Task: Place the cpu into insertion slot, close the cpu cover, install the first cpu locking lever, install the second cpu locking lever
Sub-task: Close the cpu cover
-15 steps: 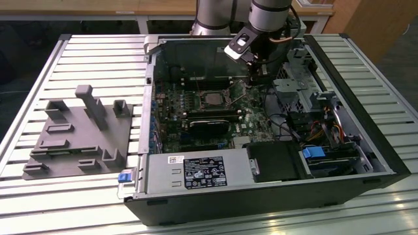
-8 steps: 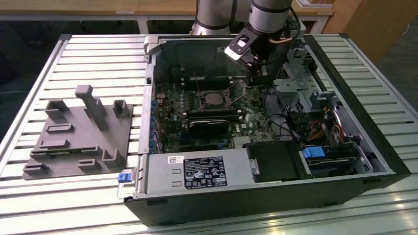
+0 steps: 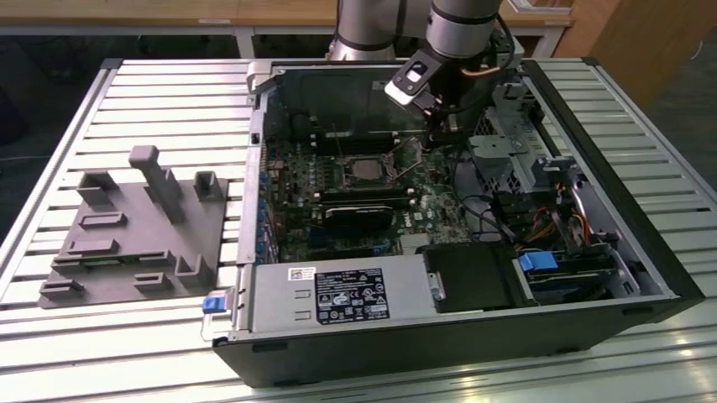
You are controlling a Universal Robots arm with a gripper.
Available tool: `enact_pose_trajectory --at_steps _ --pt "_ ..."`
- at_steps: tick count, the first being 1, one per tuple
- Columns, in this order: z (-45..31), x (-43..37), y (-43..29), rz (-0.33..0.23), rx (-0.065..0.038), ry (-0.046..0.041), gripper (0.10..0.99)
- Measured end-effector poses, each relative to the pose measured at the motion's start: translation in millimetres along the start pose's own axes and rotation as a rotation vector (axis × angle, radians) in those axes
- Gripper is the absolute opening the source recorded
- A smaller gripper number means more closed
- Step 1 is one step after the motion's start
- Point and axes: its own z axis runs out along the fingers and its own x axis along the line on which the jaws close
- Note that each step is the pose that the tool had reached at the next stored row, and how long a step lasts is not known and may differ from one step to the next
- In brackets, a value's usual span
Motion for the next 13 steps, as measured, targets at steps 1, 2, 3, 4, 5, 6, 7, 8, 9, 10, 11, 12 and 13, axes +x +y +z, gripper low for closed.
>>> enact_pose_trajectory --at_steps 1,2,3,4,5,6,7,8,9,10,11,12,13 --pt "0.2 0.0 -0.3 0.0 0.0 0.0001 0.106" --pt "0.3 0.0 -0.6 0.0 0.0 0.0 0.106" --pt "0.4 0.0 -1.2 0.0 0.0 0.0003 0.106" --pt "0.4 0.0 -2.1 0.0 0.0 0.0007 0.106" --pt "0.4 0.1 -3.5 0.0 0.0 0.0009 0.106" --pt "0.4 0.2 -5.0 0.0 0.0 0.0013 0.106" --pt "0.3 0.2 -6.6 0.0 0.0 0.0014 0.106" --pt "0.3 0.3 -8.4 0.0 0.0 0.0016 0.106" --pt "0.2 0.3 -10.0 0.0 0.0 0.0018 0.106" --pt "0.2 0.3 -11.1 0.0 0.0 0.0021 0.106" --pt "0.2 0.4 -12.1 0.0 0.0 0.0035 0.106" --pt "0.2 0.4 -12.9 0.0 0.0 0.0052 0.106" --pt "0.1 0.5 -13.7 0.0 0.0 0.0062 0.106"
